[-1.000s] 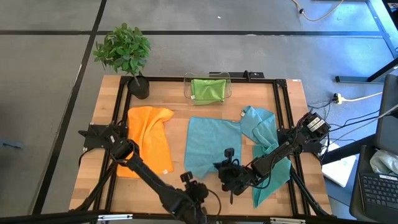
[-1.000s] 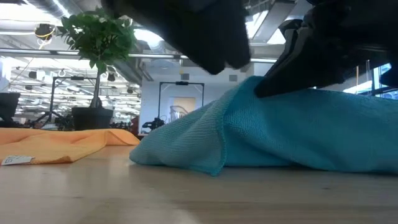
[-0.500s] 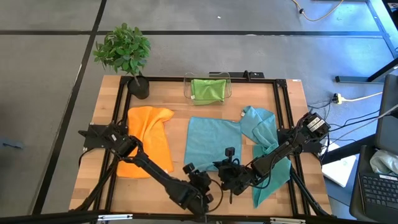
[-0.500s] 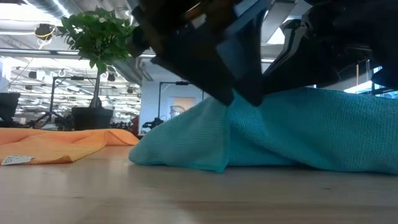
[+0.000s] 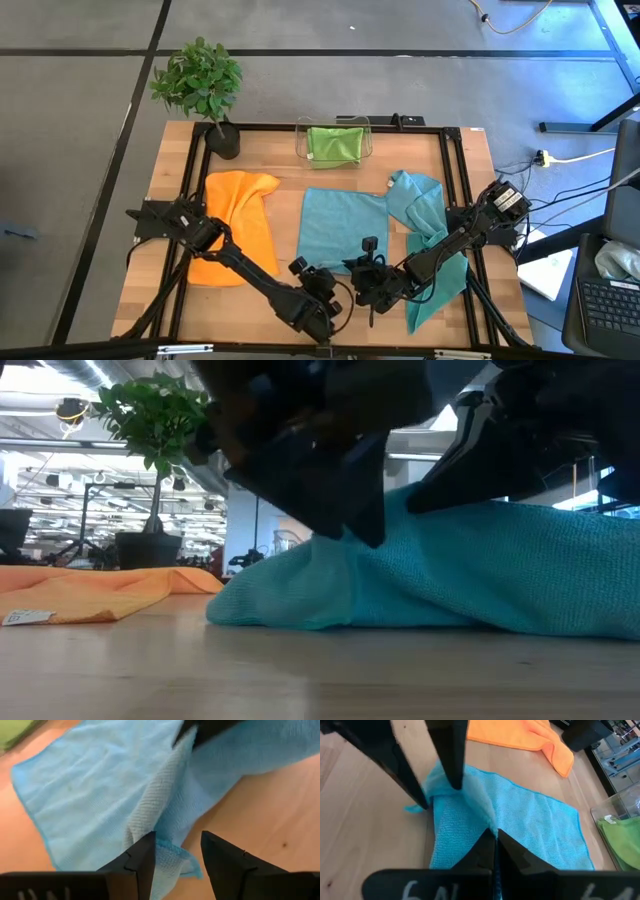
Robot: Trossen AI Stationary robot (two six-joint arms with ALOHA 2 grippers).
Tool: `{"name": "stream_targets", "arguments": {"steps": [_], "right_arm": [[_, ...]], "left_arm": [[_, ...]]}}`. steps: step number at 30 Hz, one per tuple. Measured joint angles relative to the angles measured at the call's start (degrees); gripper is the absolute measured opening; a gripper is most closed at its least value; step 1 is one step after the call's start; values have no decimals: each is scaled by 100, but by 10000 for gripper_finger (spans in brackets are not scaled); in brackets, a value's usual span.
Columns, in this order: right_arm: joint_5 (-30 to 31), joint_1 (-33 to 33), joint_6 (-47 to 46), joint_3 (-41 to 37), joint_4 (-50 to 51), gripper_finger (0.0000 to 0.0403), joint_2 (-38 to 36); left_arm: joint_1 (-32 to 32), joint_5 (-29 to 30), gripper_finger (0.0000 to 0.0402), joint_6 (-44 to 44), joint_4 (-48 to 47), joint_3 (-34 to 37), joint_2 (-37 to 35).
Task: Fold microfiber towels
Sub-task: Fold the top left blue microfiber towel
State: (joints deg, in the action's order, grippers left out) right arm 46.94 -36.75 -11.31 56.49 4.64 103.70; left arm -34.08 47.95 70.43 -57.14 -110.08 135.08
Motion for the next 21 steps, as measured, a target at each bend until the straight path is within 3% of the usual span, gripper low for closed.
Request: {"name": "stream_targets", "arguments": {"steps": [11, 21], "right_arm": [[-1, 0, 2, 0, 19, 7, 0], [-2, 0, -10, 0, 33, 10, 0]], "left_arm": [[-64, -338, 125, -1, -519, -47, 16], [-118, -591, 30, -10, -709, -66, 9]]}}
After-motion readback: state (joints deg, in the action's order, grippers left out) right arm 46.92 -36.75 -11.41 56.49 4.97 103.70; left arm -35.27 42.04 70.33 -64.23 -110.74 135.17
